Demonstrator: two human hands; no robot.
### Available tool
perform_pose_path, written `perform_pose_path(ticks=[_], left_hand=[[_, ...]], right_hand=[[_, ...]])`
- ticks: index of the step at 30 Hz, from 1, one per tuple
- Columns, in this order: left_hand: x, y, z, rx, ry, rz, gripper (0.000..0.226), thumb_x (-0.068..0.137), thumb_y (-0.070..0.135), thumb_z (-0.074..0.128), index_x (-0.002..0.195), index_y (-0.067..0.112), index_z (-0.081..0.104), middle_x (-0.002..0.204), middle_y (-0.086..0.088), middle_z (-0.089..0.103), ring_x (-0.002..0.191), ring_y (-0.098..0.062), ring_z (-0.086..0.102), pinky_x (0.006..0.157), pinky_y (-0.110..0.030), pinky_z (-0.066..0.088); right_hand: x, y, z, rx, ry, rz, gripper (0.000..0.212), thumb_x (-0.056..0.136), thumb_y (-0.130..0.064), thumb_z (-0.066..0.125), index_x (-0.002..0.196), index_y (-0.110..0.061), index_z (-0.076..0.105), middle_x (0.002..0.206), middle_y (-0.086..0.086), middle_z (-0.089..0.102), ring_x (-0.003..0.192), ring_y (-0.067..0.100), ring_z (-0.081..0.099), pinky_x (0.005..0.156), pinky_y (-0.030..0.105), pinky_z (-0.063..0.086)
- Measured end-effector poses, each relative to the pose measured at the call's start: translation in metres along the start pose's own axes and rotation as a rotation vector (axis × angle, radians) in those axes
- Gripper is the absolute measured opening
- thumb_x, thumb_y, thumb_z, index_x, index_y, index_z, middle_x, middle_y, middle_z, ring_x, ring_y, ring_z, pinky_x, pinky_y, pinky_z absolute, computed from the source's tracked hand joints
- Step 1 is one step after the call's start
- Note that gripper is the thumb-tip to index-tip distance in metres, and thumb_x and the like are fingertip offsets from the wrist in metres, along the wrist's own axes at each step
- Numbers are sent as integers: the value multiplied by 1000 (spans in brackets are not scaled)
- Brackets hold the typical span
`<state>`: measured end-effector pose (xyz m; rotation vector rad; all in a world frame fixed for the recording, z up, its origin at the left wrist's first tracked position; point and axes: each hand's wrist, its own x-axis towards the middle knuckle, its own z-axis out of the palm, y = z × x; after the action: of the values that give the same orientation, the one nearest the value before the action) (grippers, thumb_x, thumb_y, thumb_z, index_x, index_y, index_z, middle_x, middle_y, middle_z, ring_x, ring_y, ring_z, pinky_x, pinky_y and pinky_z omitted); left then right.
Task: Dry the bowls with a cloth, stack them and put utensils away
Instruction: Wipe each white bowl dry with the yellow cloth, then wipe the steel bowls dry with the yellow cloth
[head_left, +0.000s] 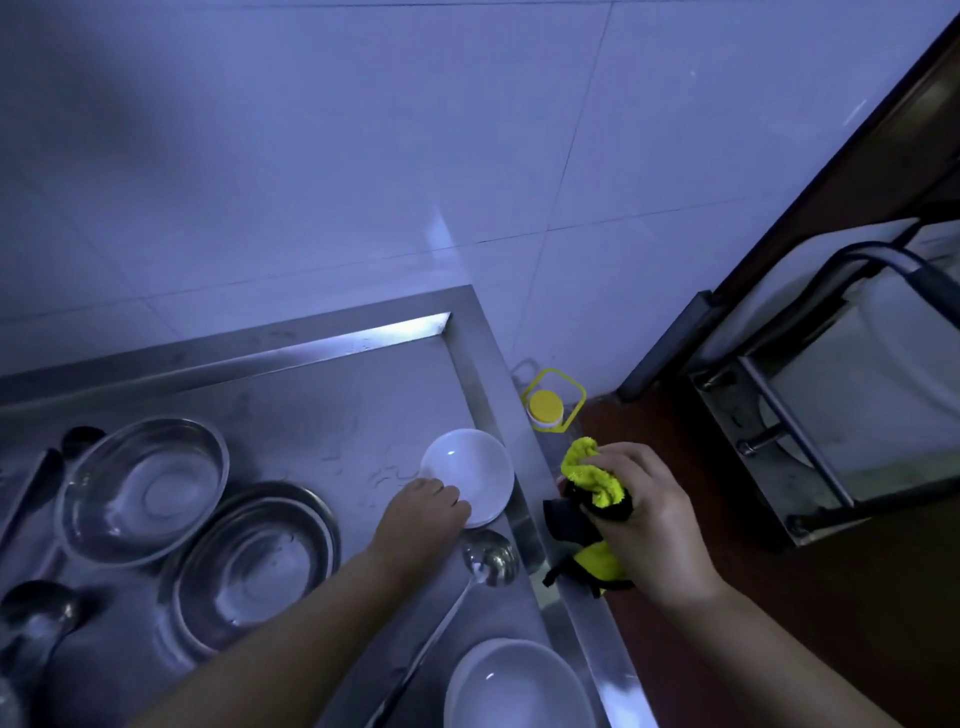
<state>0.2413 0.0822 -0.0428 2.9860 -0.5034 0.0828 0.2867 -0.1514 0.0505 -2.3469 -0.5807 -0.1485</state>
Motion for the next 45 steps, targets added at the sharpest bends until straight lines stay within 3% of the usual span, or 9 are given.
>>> perform_pose_path(ticks=[3, 6, 9, 14, 20, 26, 31, 38, 45], left_hand=[[3, 0, 1, -37, -38, -8, 28, 40, 15, 81, 50, 21, 56, 51, 2, 52, 45, -17, 52, 46, -19, 42], [3, 4, -22, -169, 27, -134, 21, 60, 42, 68, 70, 24, 69, 68, 7, 63, 64, -15, 61, 54, -20, 46], [-1, 14, -72, -686, 139, -472, 53, 77, 61, 31, 98, 30, 68, 94, 10, 67, 92, -10, 58, 77, -27, 44], [-22, 2, -126, -1397, 248, -618, 22, 69, 45, 63, 82, 28, 64, 72, 12, 67, 71, -1, 60, 68, -20, 46], [-81, -50, -152, -1373, 428, -678, 11, 72, 19, 57, 79, 18, 65, 69, 4, 61, 67, -9, 54, 64, -27, 44], [-148, -95, -158, -1259, 395, -644, 22, 77, 6, 53, 80, 24, 67, 77, 11, 67, 72, -3, 61, 65, -17, 48], [-197, -141, -137, -1118, 255, -684, 19, 71, 26, 54, 83, 36, 65, 83, 15, 68, 82, -2, 63, 75, -22, 51], [-257, -254, -76, -529, 145, -1113, 41, 80, 17, 67, 116, 5, 53, 114, -13, 56, 102, -30, 53, 81, -33, 42], [-250, -277, -48, -751, 62, -1315, 44, 83, 14, 65, 121, 2, 48, 103, -17, 63, 80, -29, 56, 61, -30, 43]], right_hand=[[5, -8, 6, 19, -4, -24, 43, 61, 4, 83, 95, -19, 70, 99, -6, 58, 91, 14, 61, 80, 21, 46], [10, -24, 11, 65, -14, -71, 44, 63, 0, 83, 99, -20, 69, 103, -6, 57, 96, 16, 61, 83, 24, 47], [15, -47, 17, 87, -17, -147, 50, 62, -5, 78, 106, -26, 62, 111, -14, 51, 103, 16, 58, 88, 23, 45], [23, -97, 49, 78, -70, -312, 61, 59, -3, 72, 114, -22, 53, 119, -3, 45, 109, 17, 49, 99, 16, 34], [16, -159, 94, 271, -237, -439, 66, 69, -20, 77, 124, -11, 40, 136, 0, 32, 132, 9, 33, 106, 21, 32], [10, -219, 134, 574, -510, 59, 55, 73, -23, 60, 125, -26, 43, 122, -8, 53, 108, 4, 55, 87, 17, 45], [11, -250, 191, 279, -434, 91, 5, 79, -26, 60, 77, -30, 59, 75, -8, 60, 75, 5, 55, 69, 30, 44], [-3, -268, 226, 289, -270, 338, 20, 94, -25, 55, 81, -9, 54, 70, 4, 59, 70, 20, 56, 71, 44, 45], [-19, -266, 231, 133, -122, 407, 21, 95, -26, 53, 83, -9, 51, 71, 8, 58, 70, 26, 56, 68, 44, 46]])
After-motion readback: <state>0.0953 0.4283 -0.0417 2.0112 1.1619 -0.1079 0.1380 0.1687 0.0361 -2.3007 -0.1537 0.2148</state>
